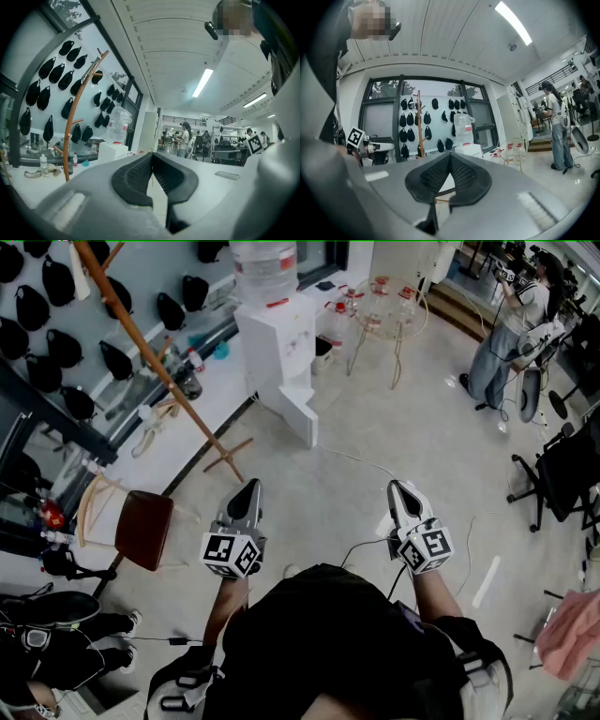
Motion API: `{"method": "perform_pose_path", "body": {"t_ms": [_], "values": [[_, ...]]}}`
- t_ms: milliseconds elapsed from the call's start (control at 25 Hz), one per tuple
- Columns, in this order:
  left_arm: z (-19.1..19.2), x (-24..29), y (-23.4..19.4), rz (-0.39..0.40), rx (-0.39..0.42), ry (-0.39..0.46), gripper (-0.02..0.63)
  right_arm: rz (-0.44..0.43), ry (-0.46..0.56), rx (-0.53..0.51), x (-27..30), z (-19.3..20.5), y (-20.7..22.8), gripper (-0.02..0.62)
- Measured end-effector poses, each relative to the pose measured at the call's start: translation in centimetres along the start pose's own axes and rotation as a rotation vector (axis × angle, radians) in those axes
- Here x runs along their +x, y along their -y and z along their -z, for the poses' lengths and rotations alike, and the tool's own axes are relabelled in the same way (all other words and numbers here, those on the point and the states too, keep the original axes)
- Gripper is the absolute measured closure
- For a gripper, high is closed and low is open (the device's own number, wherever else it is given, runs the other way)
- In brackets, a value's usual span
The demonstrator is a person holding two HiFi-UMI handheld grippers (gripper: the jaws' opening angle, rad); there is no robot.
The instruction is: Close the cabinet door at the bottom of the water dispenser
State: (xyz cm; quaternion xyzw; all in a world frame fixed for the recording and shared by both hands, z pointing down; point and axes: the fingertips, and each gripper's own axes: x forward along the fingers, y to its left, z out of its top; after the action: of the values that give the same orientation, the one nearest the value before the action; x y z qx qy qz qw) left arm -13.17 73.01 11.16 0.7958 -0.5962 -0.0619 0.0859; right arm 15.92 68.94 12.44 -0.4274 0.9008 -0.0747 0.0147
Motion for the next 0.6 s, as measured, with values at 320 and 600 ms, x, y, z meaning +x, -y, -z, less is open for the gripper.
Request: {"method": "perform_pose_path", "body": {"t_ms": [320, 600], "values": [[0.05, -0.08, 0.94, 0.021, 0.015, -0.009, 0.600, -0.018, 0.011, -0.001, 0.08, -0.04, -0.55, 0.591], [0.29, -0.13, 0.80, 0.006, 0.011, -0.030, 0.600, -0.016, 0.011, 0.011, 0.03, 0.19, -0.08, 0.591]]}}
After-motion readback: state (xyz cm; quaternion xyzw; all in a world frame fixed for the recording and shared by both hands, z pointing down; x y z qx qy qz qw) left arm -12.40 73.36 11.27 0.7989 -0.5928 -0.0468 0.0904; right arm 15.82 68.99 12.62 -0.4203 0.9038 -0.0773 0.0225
